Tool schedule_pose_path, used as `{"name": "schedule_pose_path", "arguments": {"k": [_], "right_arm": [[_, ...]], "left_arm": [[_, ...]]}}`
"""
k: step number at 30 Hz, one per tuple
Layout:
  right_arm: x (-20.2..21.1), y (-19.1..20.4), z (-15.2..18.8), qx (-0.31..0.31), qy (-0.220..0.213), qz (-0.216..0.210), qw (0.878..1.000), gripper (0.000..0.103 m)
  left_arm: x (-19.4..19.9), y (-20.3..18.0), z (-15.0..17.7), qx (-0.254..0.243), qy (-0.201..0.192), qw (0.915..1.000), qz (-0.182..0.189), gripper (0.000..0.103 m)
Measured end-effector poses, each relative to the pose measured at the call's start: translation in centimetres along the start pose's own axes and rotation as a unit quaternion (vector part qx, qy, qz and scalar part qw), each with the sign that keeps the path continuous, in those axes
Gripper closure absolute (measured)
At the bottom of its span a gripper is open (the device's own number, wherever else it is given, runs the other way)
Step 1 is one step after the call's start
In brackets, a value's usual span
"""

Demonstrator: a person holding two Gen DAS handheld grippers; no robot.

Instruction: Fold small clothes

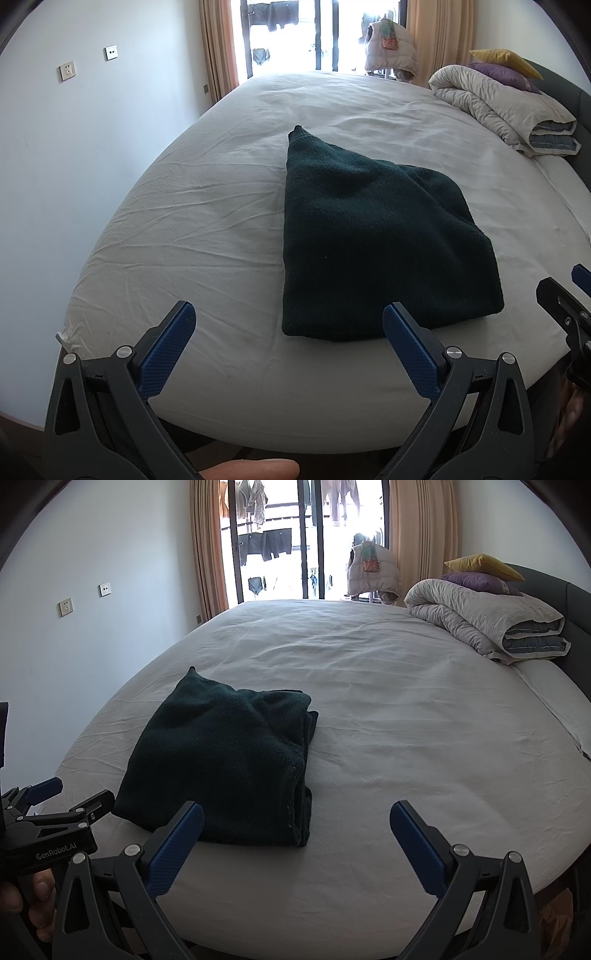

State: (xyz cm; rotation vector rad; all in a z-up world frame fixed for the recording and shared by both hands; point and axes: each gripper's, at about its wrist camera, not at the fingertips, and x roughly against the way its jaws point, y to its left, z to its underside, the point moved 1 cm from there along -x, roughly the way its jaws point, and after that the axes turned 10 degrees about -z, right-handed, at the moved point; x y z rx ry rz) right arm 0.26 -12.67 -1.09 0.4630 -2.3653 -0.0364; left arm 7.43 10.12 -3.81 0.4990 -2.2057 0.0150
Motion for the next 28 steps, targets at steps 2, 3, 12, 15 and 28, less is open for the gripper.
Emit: {"name": "schedule_pose_path", "arguments": {"k": [2,3,12,15,28], "right_arm": [[-0.03,0.07,0.08,0.000,0.000,0.000,1.000,0.000],[-0.04,0.06,0.07,0.000,0.000,0.000,1.000,0.000],[-0.07,0.07,0.41,-0.001,0.002,-0.001,1.000,0.000],[-0.06,0.05,0.39,-0.002,0.002,-0.002,1.000,0.000],[-0.11,0.18,0.63,-0.004,0.003,-0.003,1.000,0.000]], "left_arm": [[0.04,-0.05,0.09,0.000,0.000,1.0000,0.000,0.000],[-0.01,0.00,-0.01,0.000,0.000,1.0000,0.000,0.000],[0.02,-0.01,0.15,-0.002,0.002,1.0000,0.000,0.000],[0.00,0.01,0.14,-0.002,0.002,1.0000,0.000,0.000],[-0.16,0.11,0.08,-0.003,0.005,1.0000,-0.003,0.000]]}}
